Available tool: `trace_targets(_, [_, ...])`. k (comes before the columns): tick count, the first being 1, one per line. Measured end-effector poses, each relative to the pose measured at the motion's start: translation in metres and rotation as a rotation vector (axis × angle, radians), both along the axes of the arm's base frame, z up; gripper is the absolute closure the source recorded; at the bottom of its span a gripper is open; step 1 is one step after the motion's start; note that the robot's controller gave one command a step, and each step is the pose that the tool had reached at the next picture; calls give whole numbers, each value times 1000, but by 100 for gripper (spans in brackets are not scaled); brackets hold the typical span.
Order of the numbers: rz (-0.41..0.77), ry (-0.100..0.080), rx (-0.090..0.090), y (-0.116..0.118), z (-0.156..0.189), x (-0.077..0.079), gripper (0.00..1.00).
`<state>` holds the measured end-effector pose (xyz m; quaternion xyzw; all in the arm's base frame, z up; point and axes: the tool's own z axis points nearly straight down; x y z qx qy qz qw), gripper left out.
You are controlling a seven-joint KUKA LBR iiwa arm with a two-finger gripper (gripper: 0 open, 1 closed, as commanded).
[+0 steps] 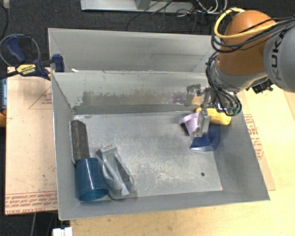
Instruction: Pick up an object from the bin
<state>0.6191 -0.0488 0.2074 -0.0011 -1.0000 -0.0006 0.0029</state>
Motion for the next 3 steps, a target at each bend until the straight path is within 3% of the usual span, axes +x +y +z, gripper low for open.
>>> trace_targets(1, [2,-8,-1,0,5,2,0])
trace_targets(2, [-136,0,1,-8,-142,-45,0])
trace_targets(3, [-141,-24,-1,-82,-65,-8,0])
